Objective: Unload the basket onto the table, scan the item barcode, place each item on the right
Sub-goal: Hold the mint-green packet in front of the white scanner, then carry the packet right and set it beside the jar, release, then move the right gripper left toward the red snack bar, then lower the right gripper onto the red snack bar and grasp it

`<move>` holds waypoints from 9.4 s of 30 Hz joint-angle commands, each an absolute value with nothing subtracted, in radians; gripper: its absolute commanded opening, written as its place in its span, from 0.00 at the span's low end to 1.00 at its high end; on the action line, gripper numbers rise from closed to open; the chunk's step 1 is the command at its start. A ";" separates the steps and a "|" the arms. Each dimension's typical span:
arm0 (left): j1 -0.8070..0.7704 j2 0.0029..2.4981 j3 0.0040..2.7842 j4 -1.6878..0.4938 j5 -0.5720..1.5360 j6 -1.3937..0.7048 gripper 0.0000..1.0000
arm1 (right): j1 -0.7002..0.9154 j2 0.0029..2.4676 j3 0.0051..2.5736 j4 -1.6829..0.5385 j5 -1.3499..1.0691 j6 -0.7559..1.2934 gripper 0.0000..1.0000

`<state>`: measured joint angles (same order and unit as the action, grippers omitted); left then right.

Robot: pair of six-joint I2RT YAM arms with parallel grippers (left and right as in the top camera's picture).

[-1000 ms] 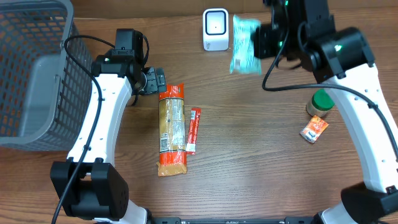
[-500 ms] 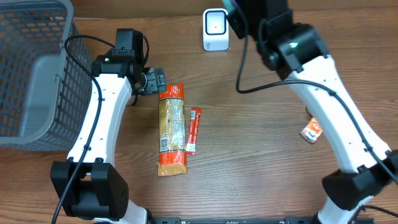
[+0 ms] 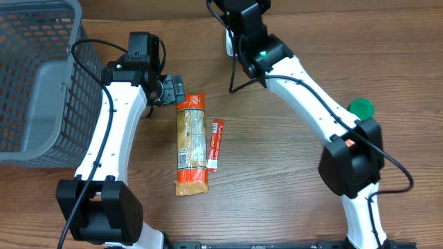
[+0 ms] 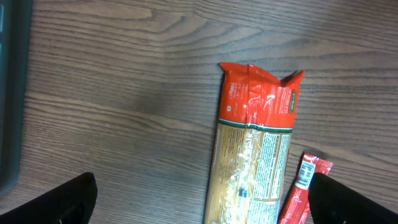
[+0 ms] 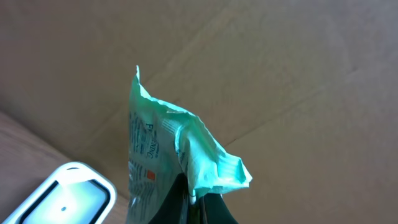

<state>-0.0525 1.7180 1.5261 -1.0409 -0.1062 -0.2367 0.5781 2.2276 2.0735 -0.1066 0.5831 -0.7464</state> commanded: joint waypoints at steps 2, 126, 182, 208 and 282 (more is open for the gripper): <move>-0.053 1.706 1.541 -1.041 -0.114 -0.232 1.00 | 0.580 2.288 2.094 0.043 0.652 -0.817 0.03; -0.053 1.706 1.541 -1.041 -0.114 -0.232 1.00 | 0.372 1.784 1.284 -0.986 0.056 0.358 0.35; -0.053 1.706 1.541 -1.041 -0.114 -0.232 1.00 | 0.418 1.772 1.234 -0.969 -0.062 0.438 0.34; -0.053 1.706 1.541 -1.041 -0.114 -0.232 1.00 | 0.909 1.887 1.250 -0.389 0.025 0.873 0.04; -0.053 1.706 1.541 -1.041 -0.114 -0.232 1.00 | 0.909 2.042 1.228 -0.366 -0.062 0.759 0.04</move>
<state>-0.0525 1.7180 1.5261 -1.0409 -0.1066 -0.2367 0.9195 2.0228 1.2343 -0.3603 -0.0700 0.7563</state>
